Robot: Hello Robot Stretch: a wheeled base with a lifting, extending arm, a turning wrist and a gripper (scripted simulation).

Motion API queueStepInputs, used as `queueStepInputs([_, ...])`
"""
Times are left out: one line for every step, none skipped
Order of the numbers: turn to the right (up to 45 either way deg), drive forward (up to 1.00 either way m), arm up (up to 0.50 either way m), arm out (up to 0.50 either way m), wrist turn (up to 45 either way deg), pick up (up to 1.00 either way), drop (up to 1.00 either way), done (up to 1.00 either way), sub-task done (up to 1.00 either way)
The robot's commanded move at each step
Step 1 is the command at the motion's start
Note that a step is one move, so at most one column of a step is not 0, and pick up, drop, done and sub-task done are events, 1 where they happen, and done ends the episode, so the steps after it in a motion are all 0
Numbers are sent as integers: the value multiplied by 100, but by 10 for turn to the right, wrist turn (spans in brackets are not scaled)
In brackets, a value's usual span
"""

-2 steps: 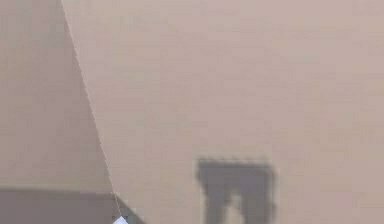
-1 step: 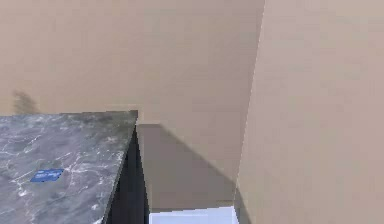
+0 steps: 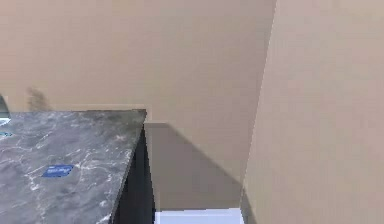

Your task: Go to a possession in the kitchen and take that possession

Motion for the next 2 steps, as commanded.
queueStepInputs([0, 80, 0, 0, 0, 0, 0, 0, 0])
queueStepInputs([-120, 0, 0, 0, 0, 0, 0, 0, 0])
